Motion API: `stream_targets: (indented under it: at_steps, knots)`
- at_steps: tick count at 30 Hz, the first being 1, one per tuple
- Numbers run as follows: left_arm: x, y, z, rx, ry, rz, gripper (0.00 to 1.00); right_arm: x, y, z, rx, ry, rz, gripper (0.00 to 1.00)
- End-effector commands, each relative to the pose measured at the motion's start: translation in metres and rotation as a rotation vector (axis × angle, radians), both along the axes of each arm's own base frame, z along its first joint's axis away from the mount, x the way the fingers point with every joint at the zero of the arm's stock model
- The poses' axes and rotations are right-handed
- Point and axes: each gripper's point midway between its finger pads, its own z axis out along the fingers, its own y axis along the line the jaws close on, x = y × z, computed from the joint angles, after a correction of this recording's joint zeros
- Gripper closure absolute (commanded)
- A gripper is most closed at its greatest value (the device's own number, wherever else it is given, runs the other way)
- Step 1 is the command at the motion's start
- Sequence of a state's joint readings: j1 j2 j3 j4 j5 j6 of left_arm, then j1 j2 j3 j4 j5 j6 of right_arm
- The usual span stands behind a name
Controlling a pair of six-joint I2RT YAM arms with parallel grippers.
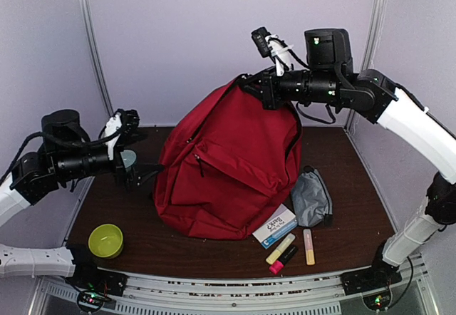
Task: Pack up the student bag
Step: Unzip the largest pocket of the student bag, then hold the largest pocket of the student bag, then unzip the largest pocket of the student bag.
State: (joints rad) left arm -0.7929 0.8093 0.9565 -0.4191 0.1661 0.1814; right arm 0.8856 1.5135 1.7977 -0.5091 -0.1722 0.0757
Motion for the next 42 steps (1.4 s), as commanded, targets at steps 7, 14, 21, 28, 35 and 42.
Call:
stream_targets:
  at_steps: [7,14,21,28,35,42]
  knots:
    - [0.017,-0.034,0.075,-0.108,-0.062,-0.055,0.05,-0.039,0.063,-0.002,-0.071,-0.106,0.219,1.0]
    - [0.046,-0.06,0.076,-0.017,-0.053,-0.054,0.31,-0.05,0.073,-0.004,-0.069,-0.108,0.272,1.0]
    - [0.036,-0.059,0.089,-0.082,-0.11,-0.093,0.78,-0.055,0.074,-0.009,-0.073,-0.105,0.293,1.0]
    - [0.036,-0.05,0.095,-0.1,-0.114,-0.076,1.0,-0.056,0.072,-0.011,-0.087,-0.111,0.297,1.0]
    - [0.055,-0.036,0.085,-0.066,-0.102,0.059,1.0,-0.046,0.064,-0.016,-0.114,-0.107,0.231,1.0]
    - [0.068,0.02,0.085,-0.06,-0.224,0.335,1.0,0.005,0.005,-0.03,-0.123,-0.02,0.007,1.0]
